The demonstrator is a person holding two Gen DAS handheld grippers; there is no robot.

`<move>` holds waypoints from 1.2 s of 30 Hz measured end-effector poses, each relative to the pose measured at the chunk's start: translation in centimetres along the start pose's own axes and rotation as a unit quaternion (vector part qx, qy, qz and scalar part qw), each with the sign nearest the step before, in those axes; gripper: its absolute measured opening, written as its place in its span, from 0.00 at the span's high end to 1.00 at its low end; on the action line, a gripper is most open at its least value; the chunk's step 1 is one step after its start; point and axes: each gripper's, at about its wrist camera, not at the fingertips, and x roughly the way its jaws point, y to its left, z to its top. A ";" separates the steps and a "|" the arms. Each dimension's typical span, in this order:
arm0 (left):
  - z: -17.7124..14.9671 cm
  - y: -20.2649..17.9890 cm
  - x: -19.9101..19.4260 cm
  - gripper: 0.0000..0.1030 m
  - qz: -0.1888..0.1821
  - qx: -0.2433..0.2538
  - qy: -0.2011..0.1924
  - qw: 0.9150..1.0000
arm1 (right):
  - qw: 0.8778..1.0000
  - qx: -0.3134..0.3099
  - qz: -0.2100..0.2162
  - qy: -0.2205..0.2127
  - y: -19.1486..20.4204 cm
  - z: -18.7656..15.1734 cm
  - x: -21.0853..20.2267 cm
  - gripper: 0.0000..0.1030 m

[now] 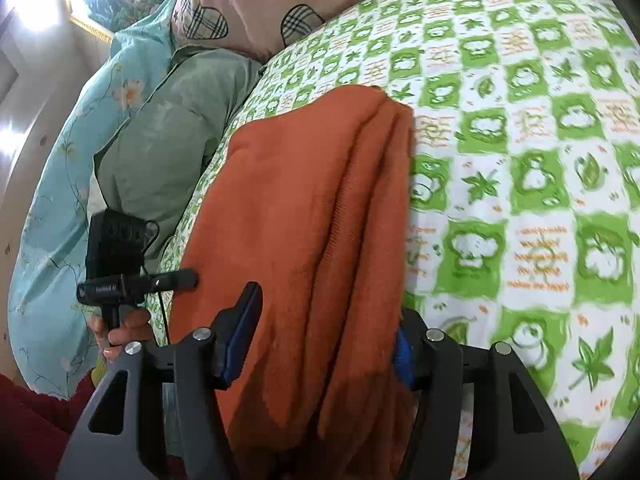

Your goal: Fold small clothes

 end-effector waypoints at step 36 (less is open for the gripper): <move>15.4 -1.1 -1.4 0.99 0.097 0.017 -0.156 0.983 | 0.999 0.002 -0.013 -0.041 1.1 0.8 -1.7 0.42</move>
